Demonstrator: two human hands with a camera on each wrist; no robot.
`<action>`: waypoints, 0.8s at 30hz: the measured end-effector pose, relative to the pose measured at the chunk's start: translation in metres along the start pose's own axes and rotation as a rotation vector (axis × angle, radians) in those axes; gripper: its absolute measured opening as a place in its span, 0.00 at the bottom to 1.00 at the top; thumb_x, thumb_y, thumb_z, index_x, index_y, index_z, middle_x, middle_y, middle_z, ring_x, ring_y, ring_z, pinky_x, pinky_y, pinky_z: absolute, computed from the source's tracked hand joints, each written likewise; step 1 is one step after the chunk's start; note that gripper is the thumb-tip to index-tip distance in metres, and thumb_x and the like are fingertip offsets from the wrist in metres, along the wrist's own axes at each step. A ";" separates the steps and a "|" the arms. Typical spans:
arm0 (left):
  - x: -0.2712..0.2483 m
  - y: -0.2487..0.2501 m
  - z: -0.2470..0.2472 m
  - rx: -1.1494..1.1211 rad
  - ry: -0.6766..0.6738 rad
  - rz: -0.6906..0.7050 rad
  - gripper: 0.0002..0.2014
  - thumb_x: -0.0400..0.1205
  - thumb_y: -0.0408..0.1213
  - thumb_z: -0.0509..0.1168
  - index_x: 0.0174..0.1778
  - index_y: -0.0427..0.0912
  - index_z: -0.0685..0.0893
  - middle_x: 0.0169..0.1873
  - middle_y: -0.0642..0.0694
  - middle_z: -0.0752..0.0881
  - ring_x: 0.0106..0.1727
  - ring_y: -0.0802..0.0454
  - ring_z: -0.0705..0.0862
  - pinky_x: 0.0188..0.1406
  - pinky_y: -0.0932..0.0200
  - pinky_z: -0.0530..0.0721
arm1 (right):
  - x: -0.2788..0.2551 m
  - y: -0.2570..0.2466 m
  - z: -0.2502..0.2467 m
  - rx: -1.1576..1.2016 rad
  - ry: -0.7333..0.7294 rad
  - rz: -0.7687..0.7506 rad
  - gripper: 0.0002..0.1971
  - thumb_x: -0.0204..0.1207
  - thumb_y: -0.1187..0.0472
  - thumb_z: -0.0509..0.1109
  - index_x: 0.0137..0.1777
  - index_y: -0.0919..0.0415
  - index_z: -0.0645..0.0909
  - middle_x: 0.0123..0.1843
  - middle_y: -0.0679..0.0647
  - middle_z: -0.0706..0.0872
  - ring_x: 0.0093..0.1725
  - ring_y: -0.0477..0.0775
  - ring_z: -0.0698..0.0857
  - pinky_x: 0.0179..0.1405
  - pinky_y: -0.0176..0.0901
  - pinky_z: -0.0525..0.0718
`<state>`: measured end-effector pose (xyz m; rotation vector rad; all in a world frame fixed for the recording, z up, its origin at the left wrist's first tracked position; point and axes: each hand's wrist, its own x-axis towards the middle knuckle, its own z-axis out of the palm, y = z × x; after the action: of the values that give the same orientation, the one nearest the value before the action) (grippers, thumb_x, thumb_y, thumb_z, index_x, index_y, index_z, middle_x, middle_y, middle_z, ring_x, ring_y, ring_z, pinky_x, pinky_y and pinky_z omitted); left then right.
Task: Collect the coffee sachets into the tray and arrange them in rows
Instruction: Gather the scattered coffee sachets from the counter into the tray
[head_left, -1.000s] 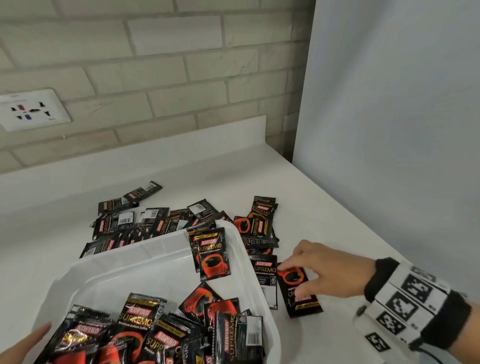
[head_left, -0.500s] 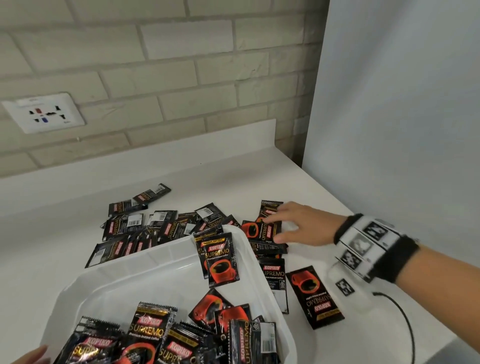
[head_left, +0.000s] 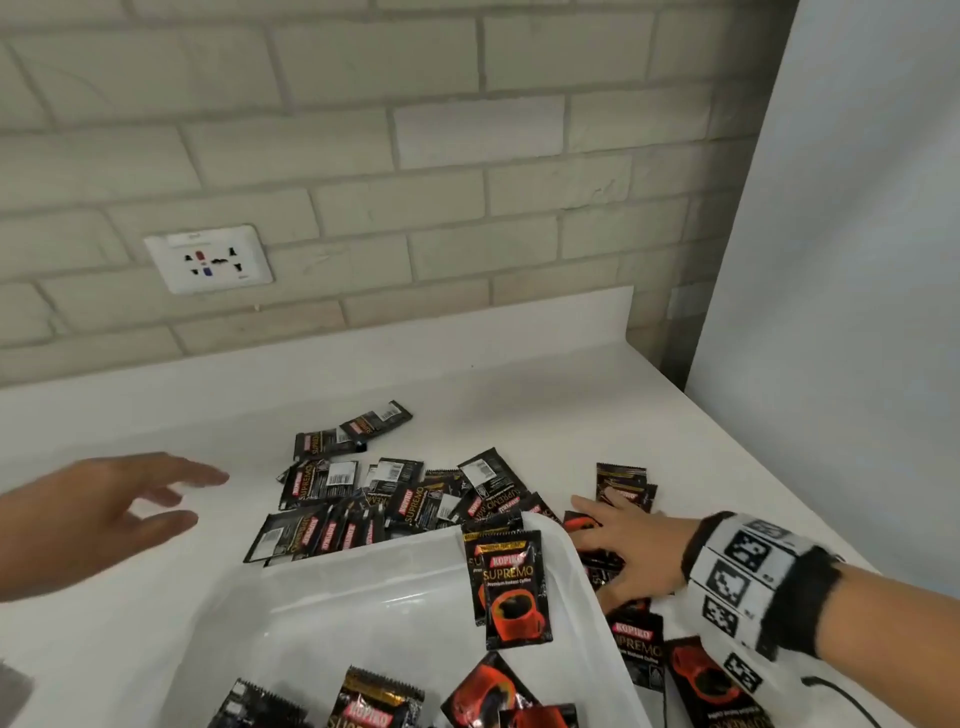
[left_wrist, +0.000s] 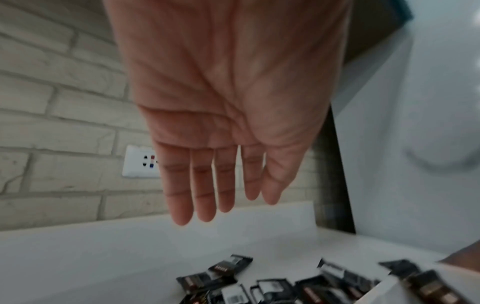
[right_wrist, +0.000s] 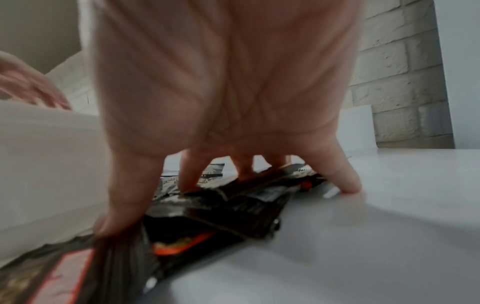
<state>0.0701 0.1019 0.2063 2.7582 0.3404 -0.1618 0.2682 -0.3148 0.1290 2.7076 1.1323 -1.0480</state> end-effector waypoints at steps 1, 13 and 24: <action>0.012 0.022 -0.002 0.032 0.017 -0.001 0.22 0.73 0.41 0.73 0.47 0.80 0.78 0.47 0.73 0.84 0.44 0.73 0.84 0.37 0.71 0.79 | -0.002 0.000 0.001 0.001 -0.001 0.000 0.38 0.71 0.40 0.69 0.76 0.29 0.52 0.83 0.47 0.36 0.80 0.62 0.32 0.72 0.79 0.45; 0.173 0.062 0.036 0.322 -0.262 -0.252 0.28 0.86 0.51 0.47 0.81 0.45 0.53 0.82 0.46 0.56 0.80 0.49 0.62 0.77 0.58 0.61 | -0.025 0.003 0.007 0.059 -0.029 -0.020 0.36 0.72 0.38 0.67 0.75 0.26 0.52 0.82 0.43 0.33 0.79 0.58 0.29 0.72 0.78 0.39; 0.209 0.103 0.083 0.085 -0.322 -0.296 0.29 0.89 0.43 0.46 0.81 0.41 0.40 0.75 0.35 0.61 0.70 0.46 0.71 0.64 0.62 0.69 | -0.022 0.004 0.013 0.009 -0.032 -0.036 0.23 0.73 0.34 0.57 0.47 0.10 0.41 0.81 0.39 0.31 0.67 0.50 0.21 0.73 0.76 0.37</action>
<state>0.2923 0.0230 0.1312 2.6868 0.6623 -0.6999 0.2522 -0.3348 0.1307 2.6767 1.1783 -1.1001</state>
